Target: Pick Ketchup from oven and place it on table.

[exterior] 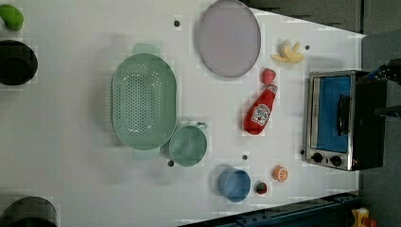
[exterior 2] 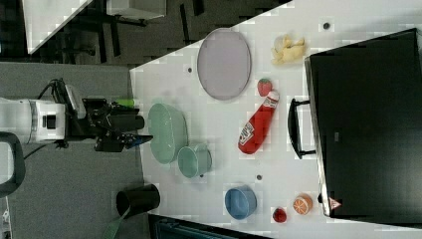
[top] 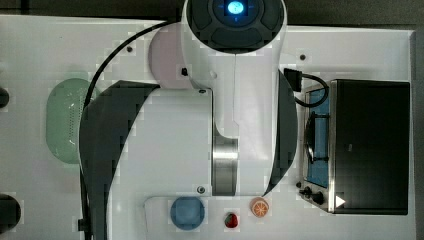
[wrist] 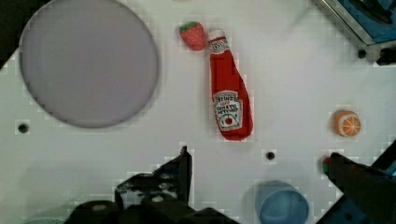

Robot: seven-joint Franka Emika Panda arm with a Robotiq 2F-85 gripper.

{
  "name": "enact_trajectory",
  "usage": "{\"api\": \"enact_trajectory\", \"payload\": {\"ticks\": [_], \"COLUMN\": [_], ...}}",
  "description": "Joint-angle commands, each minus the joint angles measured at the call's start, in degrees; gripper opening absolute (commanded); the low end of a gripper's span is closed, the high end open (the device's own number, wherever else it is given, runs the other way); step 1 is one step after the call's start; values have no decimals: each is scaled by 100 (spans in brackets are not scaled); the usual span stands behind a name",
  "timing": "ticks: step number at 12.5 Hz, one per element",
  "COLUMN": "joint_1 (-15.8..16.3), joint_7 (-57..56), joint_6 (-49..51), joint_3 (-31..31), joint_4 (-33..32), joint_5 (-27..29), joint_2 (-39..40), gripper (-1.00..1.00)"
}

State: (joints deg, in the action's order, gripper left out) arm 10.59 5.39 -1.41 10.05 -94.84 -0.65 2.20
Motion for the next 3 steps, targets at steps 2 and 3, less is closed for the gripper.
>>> {"api": "enact_trajectory", "payload": {"ticks": [2, 3], "joint_1": [-134, -134], "joint_7": [162, 162], "joint_6": [15, 15], "joint_3": [89, 90], "joint_4": [138, 138], "joint_5": [121, 121], "joint_2": [-65, -65], "gripper": [100, 100]}}
